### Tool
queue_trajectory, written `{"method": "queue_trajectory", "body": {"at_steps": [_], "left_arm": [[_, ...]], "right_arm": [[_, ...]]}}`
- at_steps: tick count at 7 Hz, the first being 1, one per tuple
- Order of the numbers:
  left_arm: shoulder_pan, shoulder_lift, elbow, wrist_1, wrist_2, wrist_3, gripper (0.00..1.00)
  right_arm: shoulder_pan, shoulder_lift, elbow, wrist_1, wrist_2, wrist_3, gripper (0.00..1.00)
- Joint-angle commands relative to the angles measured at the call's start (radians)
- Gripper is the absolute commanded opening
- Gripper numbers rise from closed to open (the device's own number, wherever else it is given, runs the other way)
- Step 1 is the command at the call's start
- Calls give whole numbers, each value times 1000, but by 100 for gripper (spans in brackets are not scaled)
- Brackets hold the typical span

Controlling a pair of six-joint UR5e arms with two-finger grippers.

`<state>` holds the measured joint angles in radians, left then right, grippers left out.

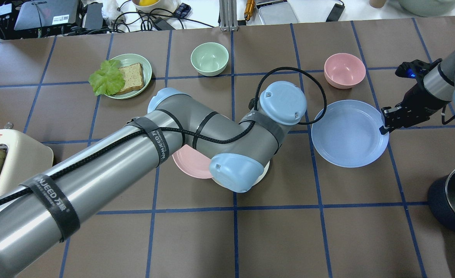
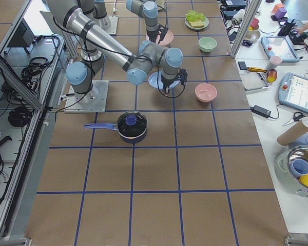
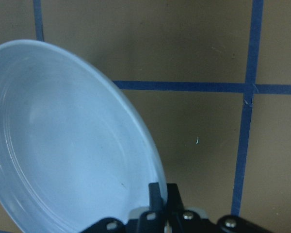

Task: Stack three plates with pink and blue
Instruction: 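Carry the pink plate with the left gripper onto the cream plate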

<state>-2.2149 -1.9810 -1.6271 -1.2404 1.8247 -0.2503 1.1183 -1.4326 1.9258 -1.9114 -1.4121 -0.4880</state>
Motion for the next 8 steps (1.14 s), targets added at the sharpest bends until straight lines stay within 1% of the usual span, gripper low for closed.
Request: {"method": "queue_trajectory", "body": {"at_steps": [1, 4, 7, 8], "left_arm": [[-45, -76, 69, -40, -1, -93, 0], [-71, -142, 118, -53, -12, -205, 0], [-78, -202, 179, -59, -16, -218, 0], [-91, -225, 200, -65, -13, -248, 0]], "right_arm": [[0, 0, 1, 3, -2, 0, 0], [0, 4, 4, 2, -7, 2, 0], [0, 9, 5, -3, -18, 0, 0], [0, 11, 5, -3, -18, 0, 0]]}}
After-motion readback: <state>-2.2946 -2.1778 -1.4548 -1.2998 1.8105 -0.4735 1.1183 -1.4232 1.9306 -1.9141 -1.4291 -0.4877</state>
